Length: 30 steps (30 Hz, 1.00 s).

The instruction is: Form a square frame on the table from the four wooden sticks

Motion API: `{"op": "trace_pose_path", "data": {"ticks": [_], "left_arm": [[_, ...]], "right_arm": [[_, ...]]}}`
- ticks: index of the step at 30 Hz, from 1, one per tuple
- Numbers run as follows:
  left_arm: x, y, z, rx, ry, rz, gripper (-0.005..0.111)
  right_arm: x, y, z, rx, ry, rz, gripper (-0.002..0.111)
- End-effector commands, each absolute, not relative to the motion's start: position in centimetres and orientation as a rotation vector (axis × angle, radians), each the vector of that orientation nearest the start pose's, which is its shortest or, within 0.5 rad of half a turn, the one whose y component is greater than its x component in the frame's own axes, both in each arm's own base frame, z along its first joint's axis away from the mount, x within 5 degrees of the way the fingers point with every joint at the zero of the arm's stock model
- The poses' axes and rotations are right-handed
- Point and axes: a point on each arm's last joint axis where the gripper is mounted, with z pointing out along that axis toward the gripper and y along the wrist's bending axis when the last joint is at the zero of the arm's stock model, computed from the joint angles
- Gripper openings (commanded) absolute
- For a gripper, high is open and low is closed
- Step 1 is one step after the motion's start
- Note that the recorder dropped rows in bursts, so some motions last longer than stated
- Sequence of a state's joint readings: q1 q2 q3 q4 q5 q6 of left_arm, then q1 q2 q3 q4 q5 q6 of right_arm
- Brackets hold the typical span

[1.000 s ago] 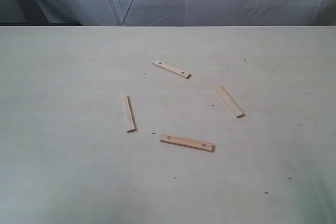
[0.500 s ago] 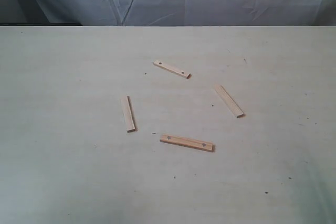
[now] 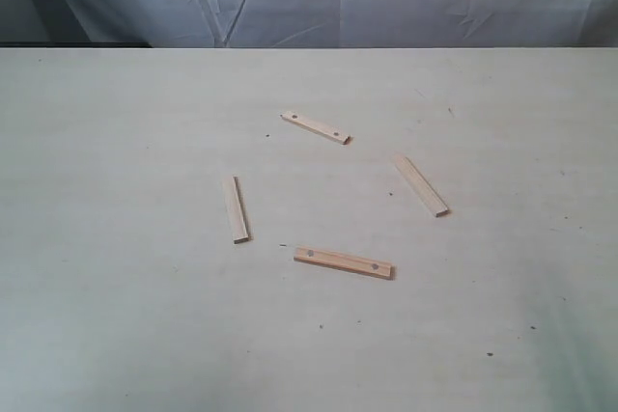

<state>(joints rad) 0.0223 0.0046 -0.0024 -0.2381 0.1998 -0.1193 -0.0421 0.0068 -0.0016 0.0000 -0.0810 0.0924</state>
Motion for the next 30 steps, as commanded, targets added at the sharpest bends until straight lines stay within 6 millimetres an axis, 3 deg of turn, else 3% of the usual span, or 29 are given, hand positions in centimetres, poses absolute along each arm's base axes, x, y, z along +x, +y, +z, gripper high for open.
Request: {"op": "trace_pose_path", "data": {"ticks": [1, 13, 19, 30], "left_arm": [[5.60, -0.28, 19.61, -0.292, 1.655, -0.295, 0.000], [5.59, -0.42, 19.59, -0.269, 1.662, -0.310, 0.000], [5.59, -0.42, 19.59, -0.269, 1.662, -0.310, 0.000], [5.59, -0.42, 19.59, -0.269, 1.662, -0.310, 0.000]], "right_arm": [[5.42, -0.23, 22.55, 0.095, 1.343, 0.050, 0.010], [5.42, -0.23, 22.55, 0.095, 1.343, 0.050, 0.010], [5.50, -0.22, 22.12, 0.098, 1.392, 0.049, -0.001], [5.56, -0.23, 21.76, 0.107, 1.431, 0.056, -0.001]]}}
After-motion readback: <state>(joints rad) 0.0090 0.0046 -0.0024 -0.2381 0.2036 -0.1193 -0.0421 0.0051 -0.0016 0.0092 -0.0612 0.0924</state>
